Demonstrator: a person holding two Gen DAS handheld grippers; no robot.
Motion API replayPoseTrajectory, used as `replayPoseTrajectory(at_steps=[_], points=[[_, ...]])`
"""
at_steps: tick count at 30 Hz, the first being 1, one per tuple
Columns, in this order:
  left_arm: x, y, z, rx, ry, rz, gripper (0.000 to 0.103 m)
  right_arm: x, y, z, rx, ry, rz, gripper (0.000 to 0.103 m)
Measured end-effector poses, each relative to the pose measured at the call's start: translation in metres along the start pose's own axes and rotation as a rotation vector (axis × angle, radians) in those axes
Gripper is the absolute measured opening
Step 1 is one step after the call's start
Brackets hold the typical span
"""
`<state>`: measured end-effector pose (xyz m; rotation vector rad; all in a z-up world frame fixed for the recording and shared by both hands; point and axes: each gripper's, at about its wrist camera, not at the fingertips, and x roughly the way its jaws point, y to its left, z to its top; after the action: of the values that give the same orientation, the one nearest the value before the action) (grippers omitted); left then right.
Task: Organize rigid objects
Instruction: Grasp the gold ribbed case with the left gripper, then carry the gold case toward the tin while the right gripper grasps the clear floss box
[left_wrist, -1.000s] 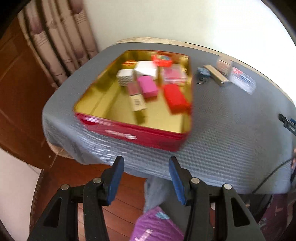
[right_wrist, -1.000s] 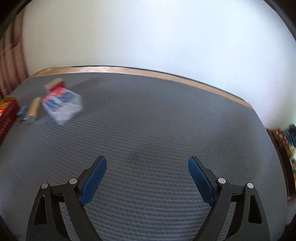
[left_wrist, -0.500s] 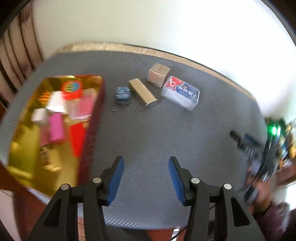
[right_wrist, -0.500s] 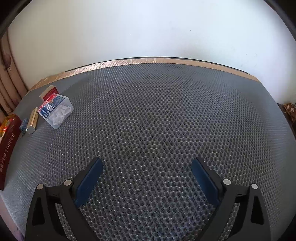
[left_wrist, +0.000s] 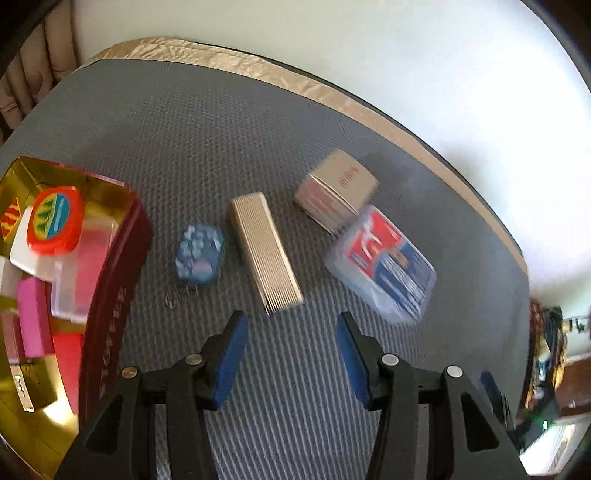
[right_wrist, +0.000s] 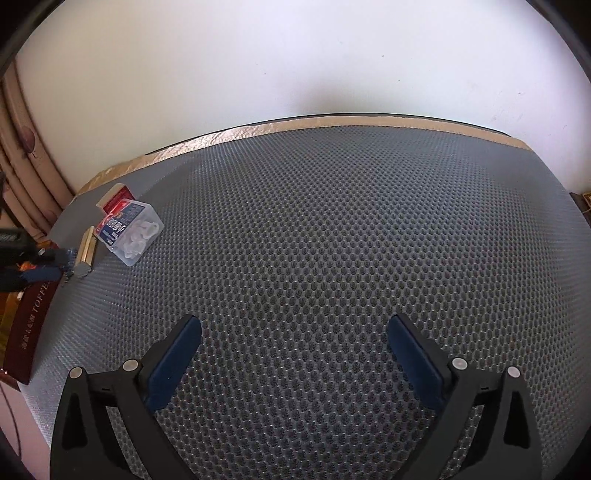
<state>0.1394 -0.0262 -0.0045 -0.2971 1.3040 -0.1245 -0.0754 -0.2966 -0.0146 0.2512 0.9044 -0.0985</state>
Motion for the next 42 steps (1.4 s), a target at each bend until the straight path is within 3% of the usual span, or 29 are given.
replayPoseTrajectory(at_steps=[9, 17, 19, 22, 30, 34, 42], points=[[0.031, 0.004, 0.026, -0.038, 0.035, 0.031, 0.051, -0.005, -0.003, -0.002, 0.002, -0.002, 0.032, 0.102], [0.043, 0.002, 0.038, -0.057, -0.005, 0.077, 0.05, -0.002, 0.0, 0.0, 0.0, 0.0, 0.036, 0.103], [0.045, 0.001, 0.04, -0.047, -0.018, 0.114, 0.03, -0.002, 0.0, 0.0, 0.001, -0.001, 0.036, 0.103], [0.043, 0.003, 0.036, -0.037, -0.023, 0.09, 0.03, -0.002, 0.0, 0.0, 0.001, -0.001, 0.037, 0.103], [0.006, 0.003, -0.033, -0.006, -0.061, -0.028, 0.03, -0.001, 0.0, 0.0, 0.004, -0.001, 0.038, 0.103], [-0.015, 0.01, -0.068, 0.001, -0.044, -0.085, 0.03, 0.0, 0.001, 0.0, 0.0, 0.0, 0.033, 0.103], [-0.063, 0.038, -0.121, -0.002, -0.036, -0.134, 0.03, 0.004, 0.006, 0.001, -0.015, 0.007, 0.012, 0.103]])
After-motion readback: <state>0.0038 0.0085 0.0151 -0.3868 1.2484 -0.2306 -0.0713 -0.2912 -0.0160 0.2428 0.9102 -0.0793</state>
